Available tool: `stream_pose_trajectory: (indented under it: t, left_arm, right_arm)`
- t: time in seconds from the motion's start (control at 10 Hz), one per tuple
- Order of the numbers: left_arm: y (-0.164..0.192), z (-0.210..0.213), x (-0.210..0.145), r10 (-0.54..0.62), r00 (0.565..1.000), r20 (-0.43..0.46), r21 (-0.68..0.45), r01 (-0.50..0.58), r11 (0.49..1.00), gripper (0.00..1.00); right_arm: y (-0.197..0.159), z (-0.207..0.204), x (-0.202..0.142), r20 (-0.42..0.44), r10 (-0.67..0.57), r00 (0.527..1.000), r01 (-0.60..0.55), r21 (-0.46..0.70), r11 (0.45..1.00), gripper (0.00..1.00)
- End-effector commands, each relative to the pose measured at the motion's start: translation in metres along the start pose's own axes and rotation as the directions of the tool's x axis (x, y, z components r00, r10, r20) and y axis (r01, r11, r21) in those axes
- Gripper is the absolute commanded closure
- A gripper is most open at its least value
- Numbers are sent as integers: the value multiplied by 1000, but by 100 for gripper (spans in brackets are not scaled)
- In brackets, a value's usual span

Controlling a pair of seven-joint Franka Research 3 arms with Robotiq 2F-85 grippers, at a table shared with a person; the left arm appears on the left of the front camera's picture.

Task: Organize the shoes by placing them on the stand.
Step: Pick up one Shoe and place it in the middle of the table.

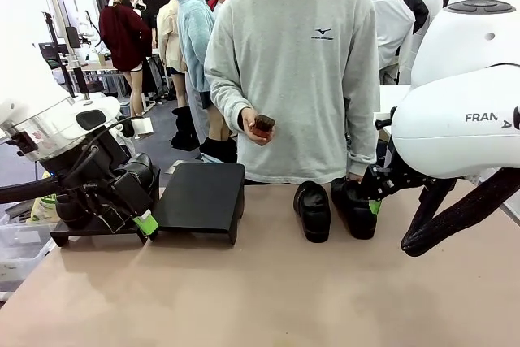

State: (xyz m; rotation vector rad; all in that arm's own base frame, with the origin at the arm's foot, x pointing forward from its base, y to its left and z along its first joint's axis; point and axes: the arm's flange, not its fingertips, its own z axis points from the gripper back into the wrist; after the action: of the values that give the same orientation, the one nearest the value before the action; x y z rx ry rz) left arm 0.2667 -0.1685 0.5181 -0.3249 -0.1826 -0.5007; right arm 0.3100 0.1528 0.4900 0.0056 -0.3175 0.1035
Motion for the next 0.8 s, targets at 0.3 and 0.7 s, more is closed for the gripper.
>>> stream_pose_trajectory:
  t: [0.3,0.7]
  left_arm:
    - [2,-1,2,-12,1000,4,1,12,1000,0]
    - [2,-1,2,-12,1000,4,1,12,1000,0]
  right_arm:
    - [0,-1,0,-3,0,1000,0,1,1000,0]
    - [0,0,0,0,0,1000,0,0,1000,0]
